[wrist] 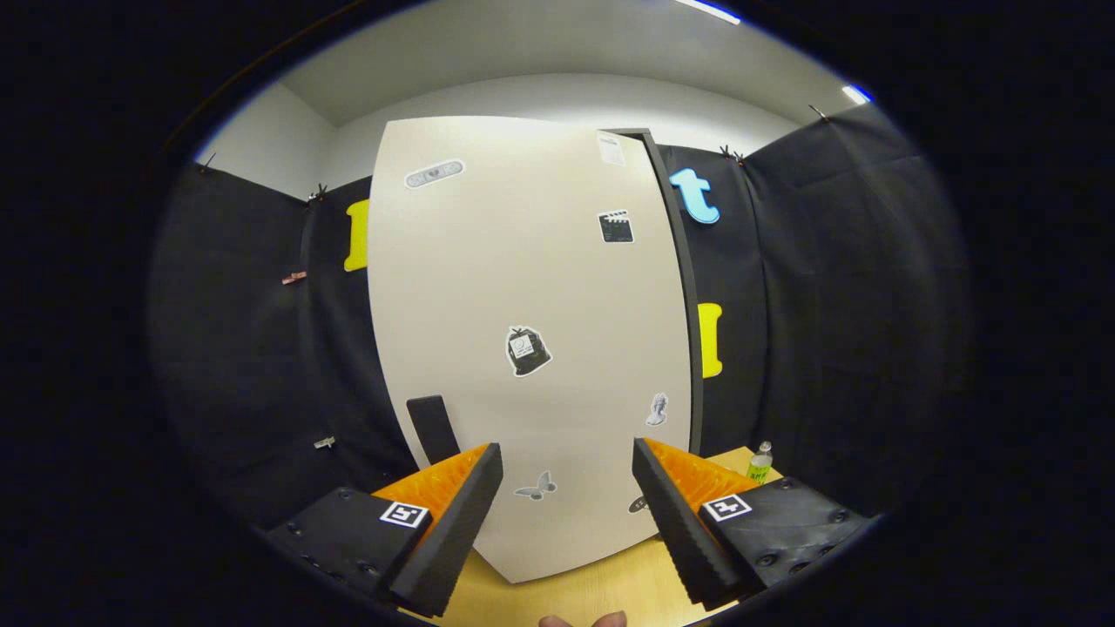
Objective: Open the shoe cabinet door, grab the shoes and put them into the shoe cabinet, then close the shoe cabinet door.
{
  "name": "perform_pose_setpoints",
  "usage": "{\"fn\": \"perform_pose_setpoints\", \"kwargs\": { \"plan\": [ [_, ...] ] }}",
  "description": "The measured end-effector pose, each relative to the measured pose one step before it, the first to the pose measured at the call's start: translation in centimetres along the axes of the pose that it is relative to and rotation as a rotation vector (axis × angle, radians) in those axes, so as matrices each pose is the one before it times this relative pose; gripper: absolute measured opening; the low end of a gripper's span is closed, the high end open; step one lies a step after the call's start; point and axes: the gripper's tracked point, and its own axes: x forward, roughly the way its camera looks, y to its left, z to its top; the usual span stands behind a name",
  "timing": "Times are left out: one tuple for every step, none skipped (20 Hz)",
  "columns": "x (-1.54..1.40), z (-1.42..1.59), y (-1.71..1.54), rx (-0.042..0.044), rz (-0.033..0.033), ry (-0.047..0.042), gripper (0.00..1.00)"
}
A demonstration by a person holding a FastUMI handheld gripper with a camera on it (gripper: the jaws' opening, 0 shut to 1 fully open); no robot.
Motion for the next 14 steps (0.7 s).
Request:
{"fn": "perform_pose_setpoints", "kwargs": {
  "plan": [
    [0.063,0.044,-0.134,-0.01685,-0.00171,-0.00379,0.98],
    [-0.068,-0.299,-0.103,-0.00724,-0.00098,-0.00376,0.98],
    [0.033,-0.134,-0.063,0.00088,0.00004,0.00010,0.98],
    [0.136,-0.038,0.023,0.00413,-0.00284,-0.00088,0.98],
    [0.031,-0.164,-0.152,-0.00182,-0.00395,0.00082,0.98],
    [0.046,0.061,-0.303,-0.00522,-0.00912,-0.00160,0.98],
    [0.062,0.102,-0.371,-0.00419,-0.00806,-0.00420,0.98],
    [0.115,-0.097,-0.029,-0.00178,0.00127,-0.00138,0.98],
    [0.160,0.022,0.005,0.00183,0.00142,-0.00176,0.98],
    [-0.035,-0.120,-0.184,0.00283,-0.00212,-0.00060,0.98],
    [0.038,0.097,-0.021,0.00119,0.00379,-0.00186,0.98],
    [0.056,0.031,0.003,-0.00165,0.00026,0.00123,0.98],
    [-0.032,0.012,-0.137,-0.00722,-0.00469,-0.00208,0.98],
    [-0.041,0.103,0.008,-0.00729,0.00058,-0.00195,0.98]
  ]
}}
